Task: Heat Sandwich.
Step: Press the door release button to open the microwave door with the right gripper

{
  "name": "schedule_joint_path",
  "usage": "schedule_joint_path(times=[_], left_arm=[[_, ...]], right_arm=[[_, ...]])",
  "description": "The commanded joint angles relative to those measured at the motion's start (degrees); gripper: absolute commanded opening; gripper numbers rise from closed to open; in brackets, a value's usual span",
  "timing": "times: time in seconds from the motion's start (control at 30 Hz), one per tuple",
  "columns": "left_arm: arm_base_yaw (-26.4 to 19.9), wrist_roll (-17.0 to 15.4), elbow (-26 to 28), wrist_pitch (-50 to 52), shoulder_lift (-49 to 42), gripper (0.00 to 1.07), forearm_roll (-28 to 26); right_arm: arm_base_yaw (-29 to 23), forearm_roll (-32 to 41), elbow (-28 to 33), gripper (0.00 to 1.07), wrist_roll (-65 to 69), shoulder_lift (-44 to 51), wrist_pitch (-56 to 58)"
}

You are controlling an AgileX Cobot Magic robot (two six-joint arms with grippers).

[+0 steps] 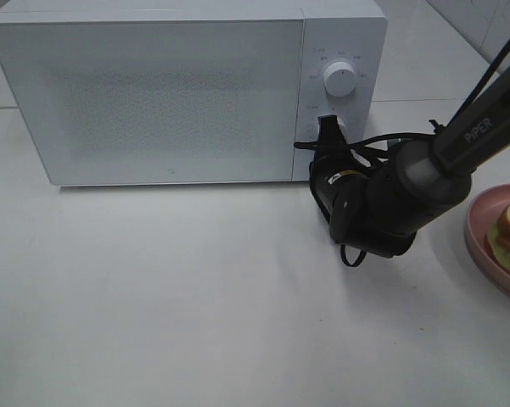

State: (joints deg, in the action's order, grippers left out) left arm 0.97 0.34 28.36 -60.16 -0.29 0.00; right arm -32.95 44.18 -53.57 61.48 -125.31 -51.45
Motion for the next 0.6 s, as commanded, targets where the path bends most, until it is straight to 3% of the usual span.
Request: schedule_joint_path(times=[0.03, 0.6], left_arm=[[0.00, -0.06, -0.17, 0.74, -1.20, 0.76, 0.00], [0.00, -0.06, -0.17, 0.74, -1.20, 0.76, 0.00]], right_arm=[[0.97, 0.17, -1.89, 0.00, -1.03, -0.06, -7.22], [3.32, -1.83, -1.89, 0.00, -2.12, -0.06, -12.26]])
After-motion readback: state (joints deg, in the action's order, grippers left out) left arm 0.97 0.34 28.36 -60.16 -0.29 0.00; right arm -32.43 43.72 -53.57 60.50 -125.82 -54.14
